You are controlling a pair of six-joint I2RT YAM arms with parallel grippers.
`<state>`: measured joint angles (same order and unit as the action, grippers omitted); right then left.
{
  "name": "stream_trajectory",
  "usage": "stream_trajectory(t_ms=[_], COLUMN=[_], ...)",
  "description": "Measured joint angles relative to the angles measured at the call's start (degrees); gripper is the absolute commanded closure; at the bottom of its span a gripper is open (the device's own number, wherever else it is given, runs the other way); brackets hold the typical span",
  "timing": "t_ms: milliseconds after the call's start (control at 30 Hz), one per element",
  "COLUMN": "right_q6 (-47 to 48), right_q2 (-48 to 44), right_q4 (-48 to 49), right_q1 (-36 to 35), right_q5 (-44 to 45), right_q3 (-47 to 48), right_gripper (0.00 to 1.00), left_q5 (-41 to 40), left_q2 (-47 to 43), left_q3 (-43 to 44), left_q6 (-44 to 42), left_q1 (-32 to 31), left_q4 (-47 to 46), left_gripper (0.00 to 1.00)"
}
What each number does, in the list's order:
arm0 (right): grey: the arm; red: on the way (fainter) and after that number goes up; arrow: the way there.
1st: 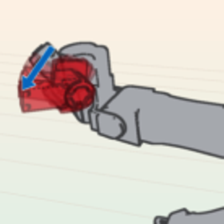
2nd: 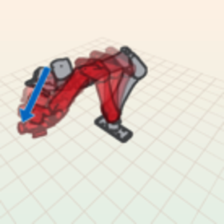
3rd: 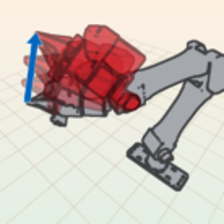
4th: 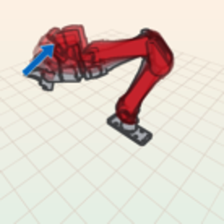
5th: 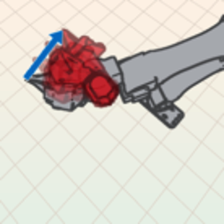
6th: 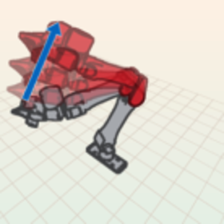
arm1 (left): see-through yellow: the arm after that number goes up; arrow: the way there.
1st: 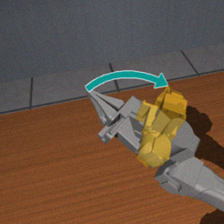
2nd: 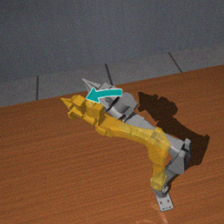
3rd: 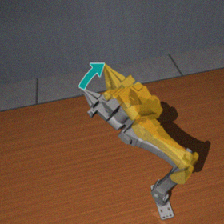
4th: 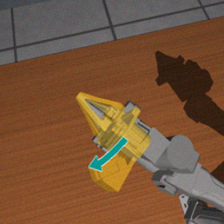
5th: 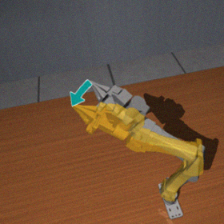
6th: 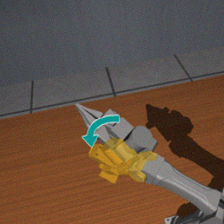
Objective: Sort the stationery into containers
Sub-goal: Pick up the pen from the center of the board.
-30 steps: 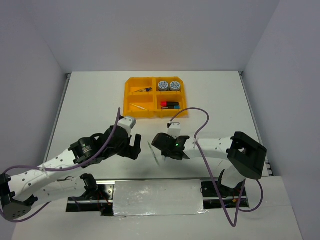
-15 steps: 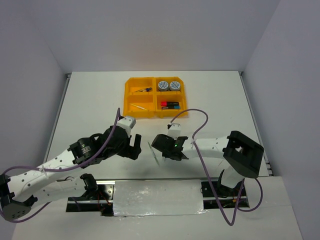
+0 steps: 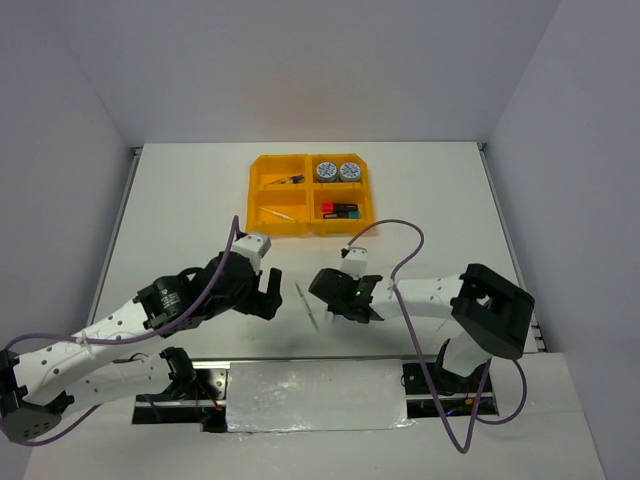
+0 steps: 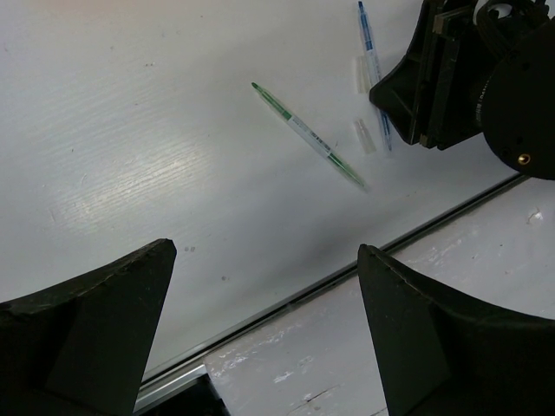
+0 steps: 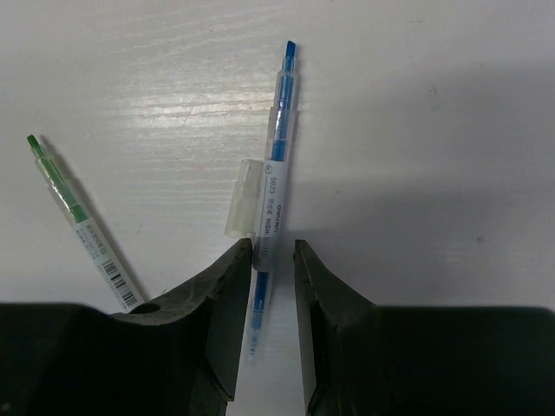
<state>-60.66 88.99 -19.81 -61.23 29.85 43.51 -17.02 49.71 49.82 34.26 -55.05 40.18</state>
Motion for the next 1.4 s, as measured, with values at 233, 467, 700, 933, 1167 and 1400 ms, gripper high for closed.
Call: stream_trajectory(t_ms=[233, 467, 700, 933, 1167, 1400], right_q6=[0.6, 3.6, 6.6, 7.8, 9.2, 9.8], right_q2=[-4.0, -4.0, -0.6, -1.8, -8.9, -31.9], right_q4=[3.9, 7.0, 8.8, 11.5, 5.2, -15.5], right_q1=[4.2, 6.8, 7.6, 9.4, 10.0, 10.2], right_q5=[-0.3, -0.9, -0.8, -3.1, -5.8, -3.1], right_q3=[-4.9, -6.1, -3.4, -5.2, -8.1, -7.3], right_gripper=[0.66, 0.70, 0.71, 1.00, 1.00, 0.99], left_q5=[0.0, 0.0, -1.7, -4.1, -2.5, 0.9], left_q2=[1.0, 4.5, 9.6, 15.2, 23.9, 36.1], left_q3=[0.0, 0.5, 7.3, 10.5, 11.0, 12.6], left_q6=[0.3, 0.5, 2.4, 5.1, 5.2, 5.0], left_q1=[0.0, 0.0, 0.0, 0.0, 0.0, -0.1], left_q4=[-0.2, -1.2, -0.8, -2.0, -5.8, -10.8], left_gripper=[0.01, 0.01, 0.01, 0.01, 0.01, 0.08])
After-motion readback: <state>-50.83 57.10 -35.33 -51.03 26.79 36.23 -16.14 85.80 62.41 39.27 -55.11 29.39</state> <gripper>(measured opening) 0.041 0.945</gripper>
